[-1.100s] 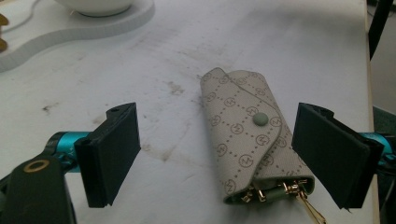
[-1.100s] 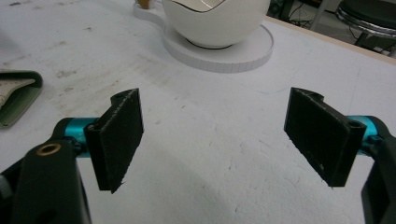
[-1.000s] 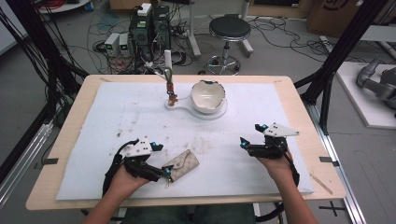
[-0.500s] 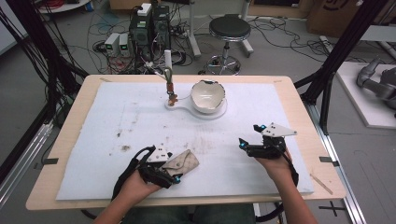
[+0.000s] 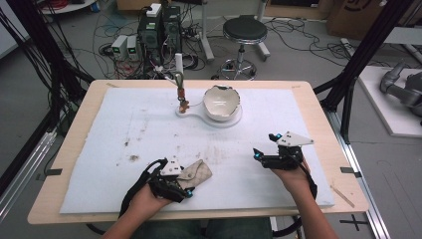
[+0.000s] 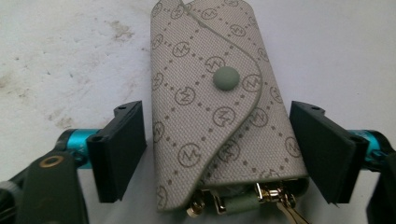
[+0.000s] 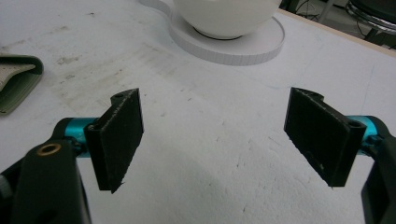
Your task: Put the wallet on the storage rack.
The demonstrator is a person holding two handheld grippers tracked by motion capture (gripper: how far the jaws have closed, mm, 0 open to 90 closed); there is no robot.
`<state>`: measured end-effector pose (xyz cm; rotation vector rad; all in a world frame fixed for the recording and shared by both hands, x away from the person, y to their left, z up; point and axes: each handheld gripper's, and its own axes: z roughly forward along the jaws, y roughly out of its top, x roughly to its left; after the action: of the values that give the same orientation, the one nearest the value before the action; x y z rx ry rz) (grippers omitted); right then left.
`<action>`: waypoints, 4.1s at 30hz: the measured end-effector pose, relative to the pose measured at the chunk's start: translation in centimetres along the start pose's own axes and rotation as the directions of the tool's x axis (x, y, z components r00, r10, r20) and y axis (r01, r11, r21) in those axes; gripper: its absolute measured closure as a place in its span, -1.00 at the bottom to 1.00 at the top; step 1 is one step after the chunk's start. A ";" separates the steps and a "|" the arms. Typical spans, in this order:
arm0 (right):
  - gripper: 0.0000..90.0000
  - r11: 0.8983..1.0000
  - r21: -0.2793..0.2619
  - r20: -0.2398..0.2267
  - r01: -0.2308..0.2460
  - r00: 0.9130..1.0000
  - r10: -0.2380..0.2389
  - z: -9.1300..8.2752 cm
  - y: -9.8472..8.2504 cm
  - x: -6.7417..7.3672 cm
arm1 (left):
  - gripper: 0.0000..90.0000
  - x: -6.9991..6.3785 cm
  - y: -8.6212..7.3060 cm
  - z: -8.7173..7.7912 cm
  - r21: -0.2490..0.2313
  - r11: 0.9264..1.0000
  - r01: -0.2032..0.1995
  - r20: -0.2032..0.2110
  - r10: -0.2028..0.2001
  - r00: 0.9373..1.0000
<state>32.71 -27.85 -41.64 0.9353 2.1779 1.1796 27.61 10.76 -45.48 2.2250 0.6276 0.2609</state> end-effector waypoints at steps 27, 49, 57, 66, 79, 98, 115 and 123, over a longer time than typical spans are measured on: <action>-0.55 1.000 -0.004 -0.005 -0.010 1.000 0.010 0.0 -0.1 -0.2 | -0.19 1.1 1.0 -2.4 -0.075 0.996 0.037 -0.016 -0.038 0.999; -0.55 1.000 -0.015 -0.010 -0.026 1.000 0.026 -0.1 -0.1 -0.3 | -0.19 5.0 10.0 -3.7 -0.101 0.990 -0.096 -0.105 0.085 0.991; -0.55 1.000 -0.016 -0.012 -0.025 1.000 0.025 0.0 0.0 -0.2 | -0.19 7.0 13.0 -2.8 -0.080 0.990 -0.120 -0.155 0.106 0.982; -0.55 1.000 -0.006 -0.012 -0.021 1.000 0.021 0.1 0.0 -0.2 | -0.19 8.8 15.4 -2.0 -0.061 0.992 -0.109 -0.174 0.097 0.980; -0.55 1.000 -0.006 -0.015 -0.025 1.000 0.025 0.4 0.0 -0.2 | -0.19 11.1 19.0 1.4 -0.006 0.994 -0.105 -0.168 0.102 0.981; -0.55 1.000 0.005 -0.021 -0.025 0.999 0.025 0.6 0.0 -0.2 | -0.20 12.4 20.5 6.7 0.093 0.990 -0.102 -0.145 0.114 0.983; -0.55 1.000 0.011 -0.022 -0.019 1.000 0.019 0.7 0.0 -0.2 | -0.21 13.4 20.9 9.1 0.149 0.985 -0.089 -0.171 0.114 0.979; -0.55 1.000 0.021 -0.029 -0.019 0.999 0.019 1.0 0.0 -0.2 | -0.23 13.6 21.2 9.8 0.154 0.984 -0.092 -0.168 0.117 0.979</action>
<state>33.52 -27.42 -42.16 0.9549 2.2121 1.1888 50.45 -0.49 -36.41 2.3974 0.6422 0.4848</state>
